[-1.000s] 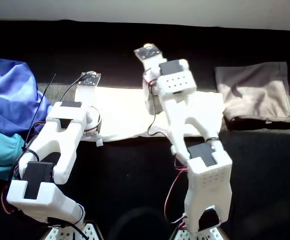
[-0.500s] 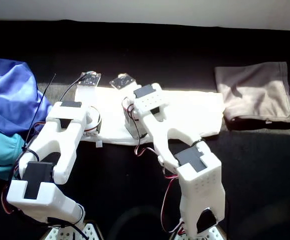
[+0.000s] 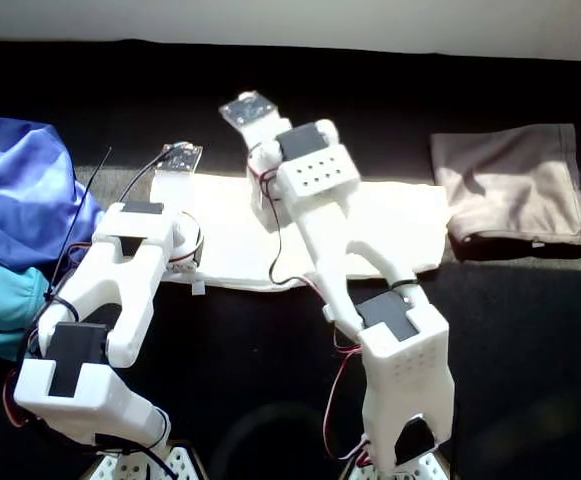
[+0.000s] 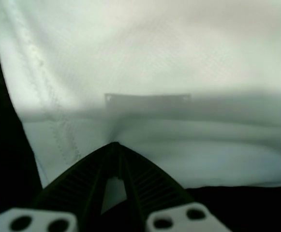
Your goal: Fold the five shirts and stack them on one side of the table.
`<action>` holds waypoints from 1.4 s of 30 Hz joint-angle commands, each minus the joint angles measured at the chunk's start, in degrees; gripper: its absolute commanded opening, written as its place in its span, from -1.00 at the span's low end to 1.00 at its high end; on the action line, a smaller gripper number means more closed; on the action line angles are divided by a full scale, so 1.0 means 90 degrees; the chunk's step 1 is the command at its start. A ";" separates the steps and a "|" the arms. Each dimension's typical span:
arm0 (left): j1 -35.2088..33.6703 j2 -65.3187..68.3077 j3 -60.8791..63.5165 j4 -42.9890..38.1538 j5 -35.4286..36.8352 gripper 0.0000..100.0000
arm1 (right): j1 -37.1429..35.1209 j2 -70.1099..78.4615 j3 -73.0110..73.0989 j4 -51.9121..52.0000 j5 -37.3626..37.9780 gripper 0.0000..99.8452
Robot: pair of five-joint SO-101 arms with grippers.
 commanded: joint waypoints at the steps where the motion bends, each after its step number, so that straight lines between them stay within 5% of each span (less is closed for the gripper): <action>1: -0.0161 -0.0767 -0.0659 0.0860 0.0029 -0.98 | 0.0571 -0.0454 -0.1949 0.0982 -0.0020 -0.99; 5: -0.0659 -0.1421 -0.1548 0.1661 0.0029 -0.92 | 0.1392 -0.0786 -0.2418 0.1070 -0.0010 -0.94; 9: -0.1089 -0.0952 -0.2027 0.1729 0.0029 -0.68 | 0.1695 -0.1773 -0.1392 0.1070 0.0107 -0.64; 12: -0.1158 -0.0151 -0.2525 0.1758 0.0029 -0.62 | 0.1695 -0.2916 -0.0151 0.1060 0.0420 -0.62; 18: -0.1138 0.1216 -0.3658 0.1768 0.0059 -0.62 | 0.2242 -0.5446 0.2535 0.1040 0.0449 -0.67; 30: -0.1099 0.3267 -0.5416 0.2432 0.0059 -0.62 | 0.5221 -0.8493 0.6217 0.0210 0.1690 -0.67; 34: -0.1070 0.3893 -0.6227 0.3116 0.0039 -0.65 | 0.5387 -0.8982 0.7214 -0.0093 0.1651 -0.67; 37: -0.0943 0.4293 -0.6911 0.3731 0.0039 -0.96 | 0.5397 -0.9265 0.7810 -0.0269 0.1651 -0.67; 42: -0.1001 0.4762 -0.7897 0.4366 0.0020 -0.98 | 0.5407 -0.9734 0.9040 -0.0601 0.1651 -0.67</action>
